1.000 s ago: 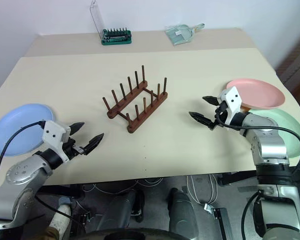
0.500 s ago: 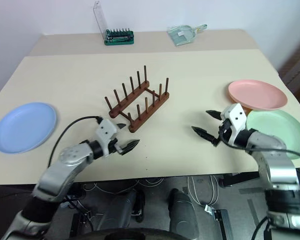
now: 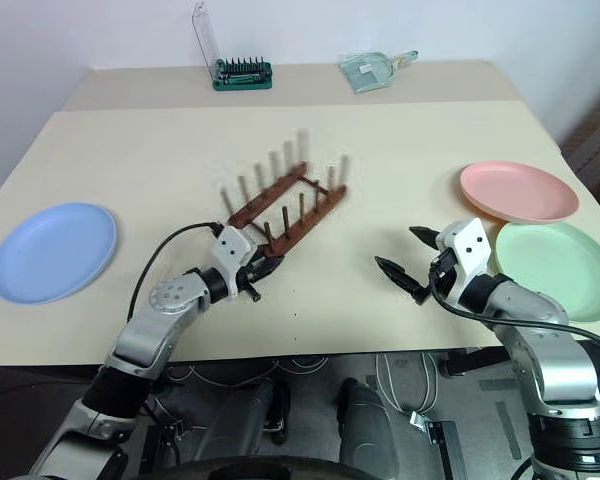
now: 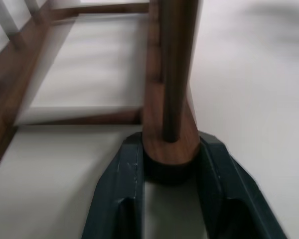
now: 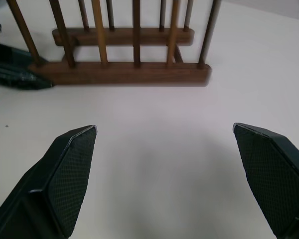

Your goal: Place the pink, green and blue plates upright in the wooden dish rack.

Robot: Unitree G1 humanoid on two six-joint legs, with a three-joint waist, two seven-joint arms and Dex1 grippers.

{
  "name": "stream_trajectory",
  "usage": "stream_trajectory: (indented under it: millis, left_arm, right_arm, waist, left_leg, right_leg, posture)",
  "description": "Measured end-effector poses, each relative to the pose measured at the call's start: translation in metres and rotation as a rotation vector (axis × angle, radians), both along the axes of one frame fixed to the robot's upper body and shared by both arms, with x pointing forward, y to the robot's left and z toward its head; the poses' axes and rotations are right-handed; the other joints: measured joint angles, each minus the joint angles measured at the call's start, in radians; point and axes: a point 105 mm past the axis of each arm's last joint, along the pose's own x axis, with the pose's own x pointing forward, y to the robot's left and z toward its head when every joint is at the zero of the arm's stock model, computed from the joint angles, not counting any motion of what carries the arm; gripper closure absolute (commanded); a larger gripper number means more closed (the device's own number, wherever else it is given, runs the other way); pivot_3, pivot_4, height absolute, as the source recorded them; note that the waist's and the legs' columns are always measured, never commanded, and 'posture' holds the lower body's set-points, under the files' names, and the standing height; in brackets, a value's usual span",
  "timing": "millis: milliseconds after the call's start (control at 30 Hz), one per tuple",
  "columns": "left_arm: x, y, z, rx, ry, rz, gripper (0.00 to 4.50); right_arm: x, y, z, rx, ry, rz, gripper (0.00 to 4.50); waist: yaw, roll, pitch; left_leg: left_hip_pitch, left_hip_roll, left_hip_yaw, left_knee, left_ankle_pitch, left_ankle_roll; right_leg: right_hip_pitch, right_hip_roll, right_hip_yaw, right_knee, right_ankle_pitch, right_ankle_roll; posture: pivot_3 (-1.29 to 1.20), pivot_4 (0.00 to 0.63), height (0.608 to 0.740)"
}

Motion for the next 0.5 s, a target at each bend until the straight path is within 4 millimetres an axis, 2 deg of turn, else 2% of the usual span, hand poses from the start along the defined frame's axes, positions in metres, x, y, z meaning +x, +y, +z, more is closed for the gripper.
stream_trajectory:
  millis: [133,300,500]
  left_arm:
    - [-0.001,0.001,0.000,0.022,-0.016,-0.065,3.73]
    - [-0.001,-0.001,0.001,0.077,-0.014,-0.271,3.73]
    - [0.004,-0.011,0.009,0.119,0.009,-0.502,3.73]
  right_arm:
    - [-0.006,0.003,-0.004,-0.001,0.018,0.003,0.00]
    - [-0.024,-0.004,-0.030,-0.037,0.138,0.011,0.00]
    - [-0.033,-0.007,-0.040,-0.056,0.150,0.004,0.00]
  waist:
    - [0.001,0.000,0.000]
    - [0.000,0.000,0.000]
    - [0.000,-0.001,0.000]
  left_leg:
    - [0.000,0.000,0.000,0.000,0.000,0.000]
    - [-0.001,0.000,0.000,0.000,0.000,0.000]
    - [-0.001,0.000,0.000,0.000,0.000,0.000]
  right_leg:
    - [0.000,0.000,-0.001,0.000,0.000,0.000]
    - [0.000,0.000,-0.001,-0.001,0.000,0.000]
    - [0.000,0.001,-0.002,-0.001,0.000,0.000]
  posture:
    - [0.00,0.150,0.740]
    - [0.00,0.150,0.740]
    - [0.00,0.150,0.740]
